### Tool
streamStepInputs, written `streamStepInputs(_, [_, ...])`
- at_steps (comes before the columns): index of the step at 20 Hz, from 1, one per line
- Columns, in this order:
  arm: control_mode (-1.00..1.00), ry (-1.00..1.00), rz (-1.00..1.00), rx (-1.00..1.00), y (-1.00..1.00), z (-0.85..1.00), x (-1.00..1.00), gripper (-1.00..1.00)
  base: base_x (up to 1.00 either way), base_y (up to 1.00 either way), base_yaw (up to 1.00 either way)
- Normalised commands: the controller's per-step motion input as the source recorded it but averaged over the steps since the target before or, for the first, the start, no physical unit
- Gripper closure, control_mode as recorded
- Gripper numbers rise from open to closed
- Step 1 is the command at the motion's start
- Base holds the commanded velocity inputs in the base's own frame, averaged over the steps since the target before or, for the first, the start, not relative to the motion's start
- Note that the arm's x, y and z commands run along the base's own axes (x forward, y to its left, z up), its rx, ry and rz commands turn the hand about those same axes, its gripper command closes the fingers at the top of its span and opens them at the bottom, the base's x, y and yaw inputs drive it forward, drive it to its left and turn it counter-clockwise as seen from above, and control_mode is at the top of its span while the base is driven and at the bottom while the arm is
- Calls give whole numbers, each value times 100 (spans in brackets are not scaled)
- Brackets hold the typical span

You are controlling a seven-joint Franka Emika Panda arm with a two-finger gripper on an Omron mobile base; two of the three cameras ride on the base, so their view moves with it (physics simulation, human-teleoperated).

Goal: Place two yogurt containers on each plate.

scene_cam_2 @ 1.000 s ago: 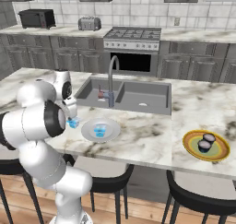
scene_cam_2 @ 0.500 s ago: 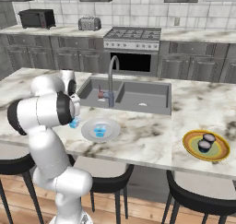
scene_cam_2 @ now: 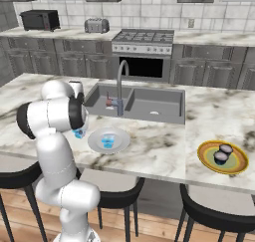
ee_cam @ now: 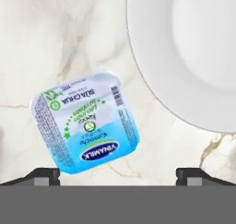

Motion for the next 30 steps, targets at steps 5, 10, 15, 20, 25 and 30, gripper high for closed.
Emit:
streamStepInputs(5, [-100, 0, 0, 0, 0, -28, 3, -100, 0, 0, 0])
streamStepInputs(10, [-100, 0, 0, 0, 0, -26, 0, -100, 0, 0, 0])
streamStepInputs(15, [-100, -3, 0, 0, 0, -24, 3, -100, 0, 0, 0])
streamStepInputs(20, [-100, -6, 2, 0, 0, -28, 4, -100, 0, 0, 0])
streamStepInputs(25, [-100, -12, 2, 0, -9, -12, 4, 100, 0, 0, 0])
streamStepInputs(30, [-100, -21, 1, 3, -22, 2, -4, 100, 0, 0, 0])
